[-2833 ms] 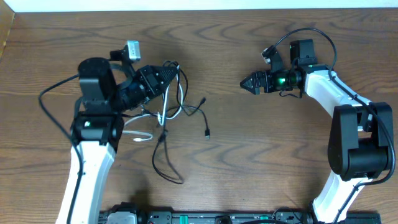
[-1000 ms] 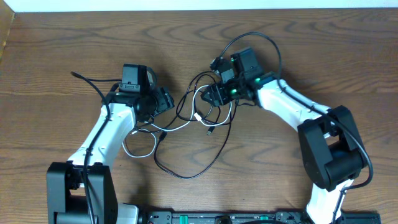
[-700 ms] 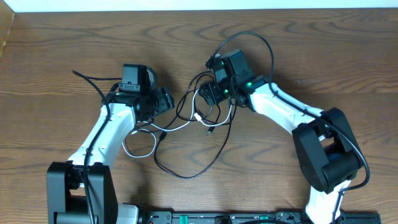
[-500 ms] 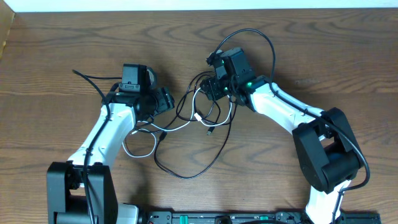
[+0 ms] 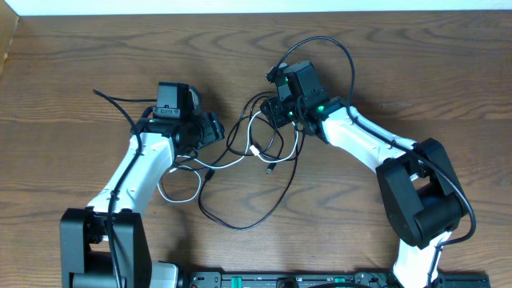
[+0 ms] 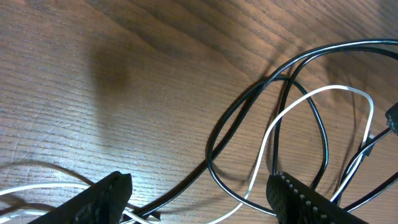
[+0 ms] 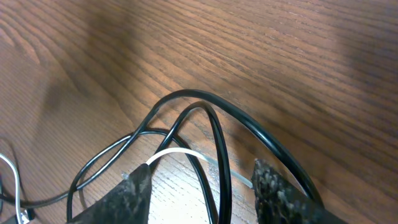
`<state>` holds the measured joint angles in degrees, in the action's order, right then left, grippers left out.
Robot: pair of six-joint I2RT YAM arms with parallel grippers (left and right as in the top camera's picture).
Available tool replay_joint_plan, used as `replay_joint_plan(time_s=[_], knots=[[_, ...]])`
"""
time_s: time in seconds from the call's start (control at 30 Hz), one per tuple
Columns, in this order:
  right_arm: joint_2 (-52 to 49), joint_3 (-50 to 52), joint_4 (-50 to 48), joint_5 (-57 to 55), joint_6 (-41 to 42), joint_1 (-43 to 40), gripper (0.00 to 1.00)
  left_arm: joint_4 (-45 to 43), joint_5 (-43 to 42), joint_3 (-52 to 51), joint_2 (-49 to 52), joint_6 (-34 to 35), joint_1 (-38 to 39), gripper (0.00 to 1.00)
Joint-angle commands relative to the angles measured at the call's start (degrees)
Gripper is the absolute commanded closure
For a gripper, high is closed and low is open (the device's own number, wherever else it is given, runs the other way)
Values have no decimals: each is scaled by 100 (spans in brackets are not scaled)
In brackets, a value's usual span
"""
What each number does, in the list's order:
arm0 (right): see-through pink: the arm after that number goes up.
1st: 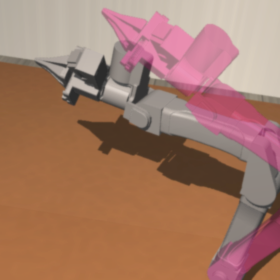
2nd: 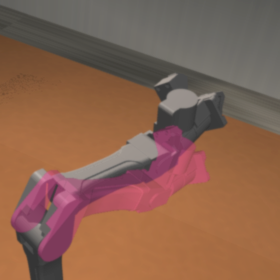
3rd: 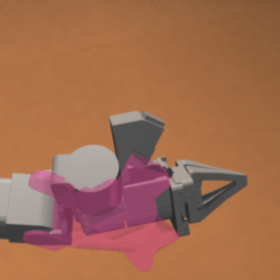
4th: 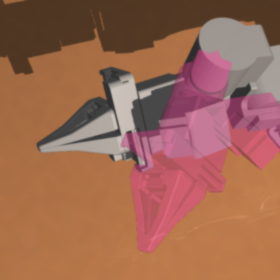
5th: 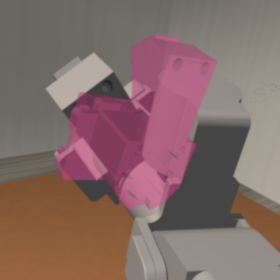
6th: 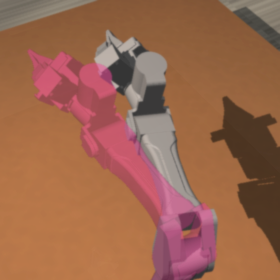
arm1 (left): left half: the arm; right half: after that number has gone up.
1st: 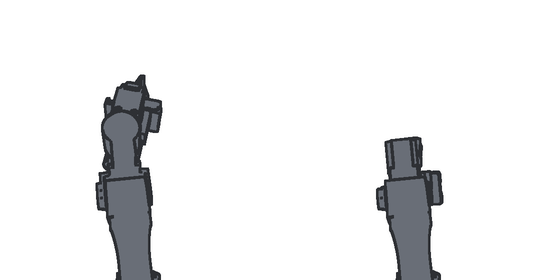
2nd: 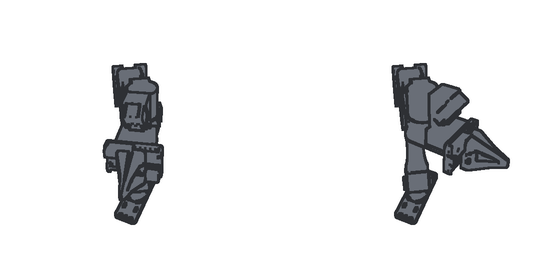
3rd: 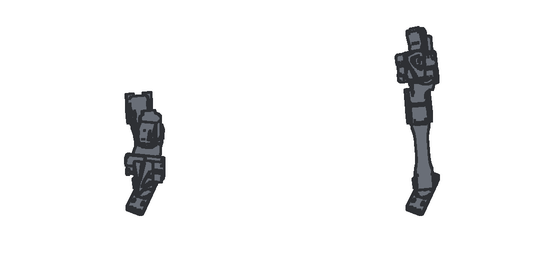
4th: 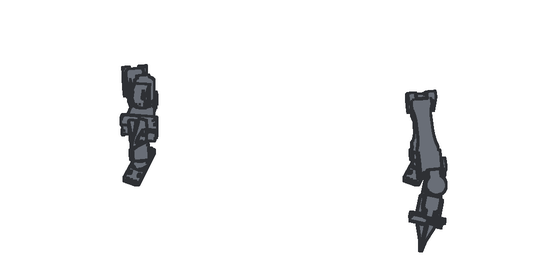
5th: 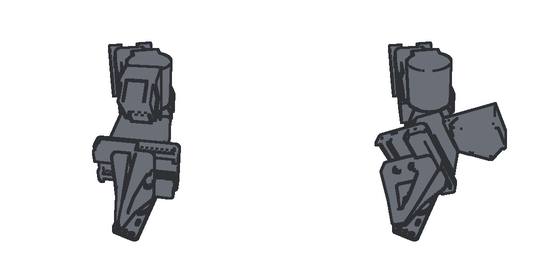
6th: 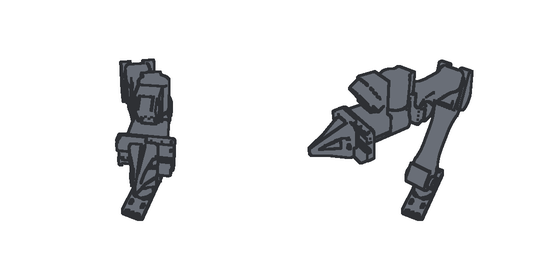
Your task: Untangle cables
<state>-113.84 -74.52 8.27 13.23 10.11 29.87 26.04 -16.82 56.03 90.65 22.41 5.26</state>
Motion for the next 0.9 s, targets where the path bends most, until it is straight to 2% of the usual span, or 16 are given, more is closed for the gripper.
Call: replay_joint_plan(time_s=[0.0,0.3,0.43,0.5,0.53,0.7,0.87], knots=[[24,-68,-11,-22,15,35,56,2,-52,-52,33,-98,-17,26],[-164,-68,-61,-22,15,35,62,2,-57,-52,33,-98,-13,26],[-190,-70,-269,136,15,35,80,2,-57,-52,33,-98,-13,25],[-162,-70,-424,376,15,9,97,2,-57,-52,33,-98,-13,26],[-133,-70,-461,503,15,-13,99,2,-57,-52,33,-101,-13,25],[334,-72,-372,1360,0,-133,99,-212,-376,-52,33,-280,-20,25],[1167,-72,-101,1742,-413,-210,99,-730,-1845,-52,33,-483,-116,22]])
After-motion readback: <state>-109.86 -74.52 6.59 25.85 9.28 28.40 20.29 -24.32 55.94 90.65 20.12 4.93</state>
